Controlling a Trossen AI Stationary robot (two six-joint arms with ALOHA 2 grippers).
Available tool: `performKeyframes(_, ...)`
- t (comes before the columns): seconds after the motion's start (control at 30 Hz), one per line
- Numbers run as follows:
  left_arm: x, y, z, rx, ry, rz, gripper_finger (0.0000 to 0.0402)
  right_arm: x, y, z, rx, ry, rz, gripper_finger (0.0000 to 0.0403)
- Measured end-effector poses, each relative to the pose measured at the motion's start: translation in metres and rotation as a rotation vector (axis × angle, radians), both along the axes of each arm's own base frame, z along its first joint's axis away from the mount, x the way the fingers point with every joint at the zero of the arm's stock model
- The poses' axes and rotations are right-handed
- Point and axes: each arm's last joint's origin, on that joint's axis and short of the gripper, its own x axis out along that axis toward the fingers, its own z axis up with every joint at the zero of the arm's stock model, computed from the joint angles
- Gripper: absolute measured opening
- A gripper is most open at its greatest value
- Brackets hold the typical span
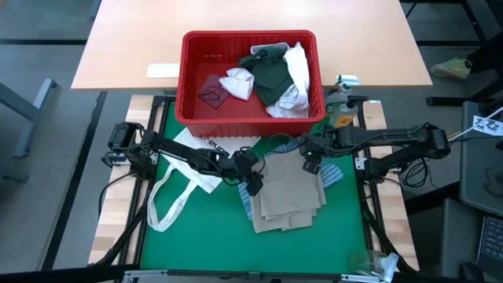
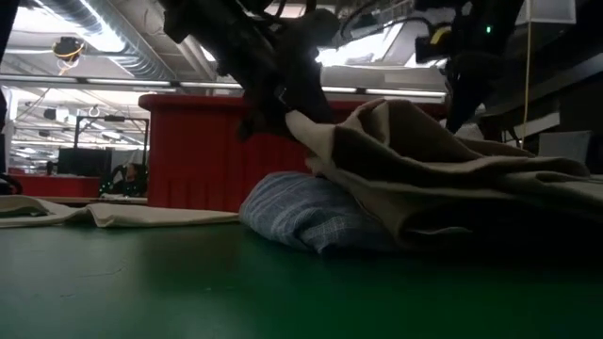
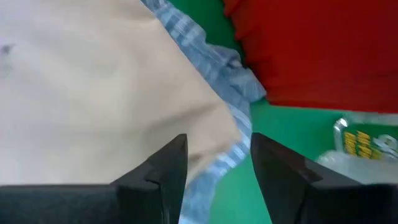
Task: Fold Laundry from Bin
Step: Stack the brown shorts on top of the blue polo shirt
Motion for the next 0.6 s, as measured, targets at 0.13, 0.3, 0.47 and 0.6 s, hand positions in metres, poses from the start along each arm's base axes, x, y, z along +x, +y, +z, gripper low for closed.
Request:
performKeyframes(0.13,-0.001,-0.004,-0.003,-0.012,0.02,-0.018,0.0139,-0.002,0.001,0.028,0.006,-0.004,-0.008,0.0177)
performKeyframes(0.3,-0.001,-0.011,-0.005,-0.008,0.026,-0.034,0.0139,0.004,0.003,0.04,0.135,-0.106,-0.05,0.0177)
performKeyframes(0.47,-0.001,-0.009,-0.005,-0.002,0.028,-0.02,0.0139,0.01,0.017,0.013,0.317,-0.131,0.032,0.0177)
performKeyframes(0.6,-0.001,-0.007,-0.005,-0.046,0.038,-0.055,0.0139,0.012,0.035,-0.018,0.366,-0.157,0.085,0.0177)
